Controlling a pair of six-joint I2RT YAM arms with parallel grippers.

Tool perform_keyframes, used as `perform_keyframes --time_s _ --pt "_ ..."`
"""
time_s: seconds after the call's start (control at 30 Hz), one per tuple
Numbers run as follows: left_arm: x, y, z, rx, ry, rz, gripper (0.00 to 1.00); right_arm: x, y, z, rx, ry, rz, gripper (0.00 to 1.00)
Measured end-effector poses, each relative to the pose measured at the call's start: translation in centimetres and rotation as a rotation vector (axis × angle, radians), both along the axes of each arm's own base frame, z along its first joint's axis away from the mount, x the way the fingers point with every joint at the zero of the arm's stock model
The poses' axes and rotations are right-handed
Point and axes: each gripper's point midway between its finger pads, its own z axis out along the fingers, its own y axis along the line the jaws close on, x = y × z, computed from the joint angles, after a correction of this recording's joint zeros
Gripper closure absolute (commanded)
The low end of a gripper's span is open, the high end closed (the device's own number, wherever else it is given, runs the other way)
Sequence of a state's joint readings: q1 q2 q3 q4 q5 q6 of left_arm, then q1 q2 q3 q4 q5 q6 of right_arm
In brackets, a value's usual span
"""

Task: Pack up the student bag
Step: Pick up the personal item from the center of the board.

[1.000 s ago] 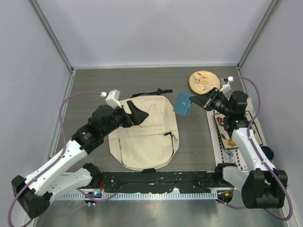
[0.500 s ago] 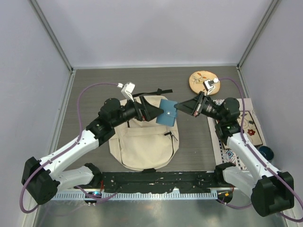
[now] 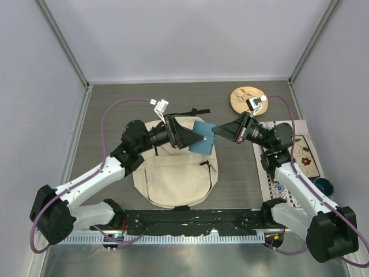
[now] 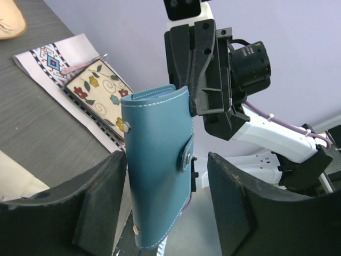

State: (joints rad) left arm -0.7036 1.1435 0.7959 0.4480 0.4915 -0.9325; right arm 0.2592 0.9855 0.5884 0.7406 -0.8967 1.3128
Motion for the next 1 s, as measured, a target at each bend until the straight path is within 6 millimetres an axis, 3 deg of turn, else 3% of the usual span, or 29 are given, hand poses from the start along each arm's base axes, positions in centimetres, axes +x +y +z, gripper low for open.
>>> perform_keyframes --time_s 0.1,0.13,0.27,0.33,0.37,0.43,0.53,0.73,1.0 --pt "-0.3 0.0 0.0 -0.010 0.000 -0.015 0.57 0.0 0.0 -0.2 0.002 0.003 0.002 0.99" --pt "-0.4 0.0 -0.1 -0.011 0.002 -0.017 0.68 0.0 0.0 -0.3 0.003 0.007 0.003 0.99" --pt "-0.3 0.1 -0.4 -0.007 0.006 -0.014 0.82 0.1 0.0 -0.8 0.000 0.017 0.000 0.93" --pt "-0.4 0.2 -0.3 -0.008 0.004 -0.013 0.85 0.2 0.0 -1.1 -0.007 0.026 -0.004 0.80" --pt "-0.4 0.2 -0.3 -0.007 0.003 -0.013 0.85 0.2 0.0 -1.3 -0.013 0.033 -0.008 0.60" --pt "-0.3 0.2 -0.4 -0.004 0.007 -0.010 0.85 0.4 -0.1 -1.8 -0.031 0.044 -0.025 0.37" --pt "0.0 0.3 -0.9 0.009 0.022 0.007 0.84 0.7 -0.4 -2.6 -0.082 0.041 -0.076 0.21" --pt "0.0 0.7 -0.5 0.003 0.015 0.028 0.83 1.1 -2.1 -5.2 -0.244 0.050 -0.236 0.18" --pt "0.0 0.9 -0.1 -0.004 0.009 0.040 0.82 -0.3 -2.0 -6.5 -0.254 0.048 -0.193 0.17"
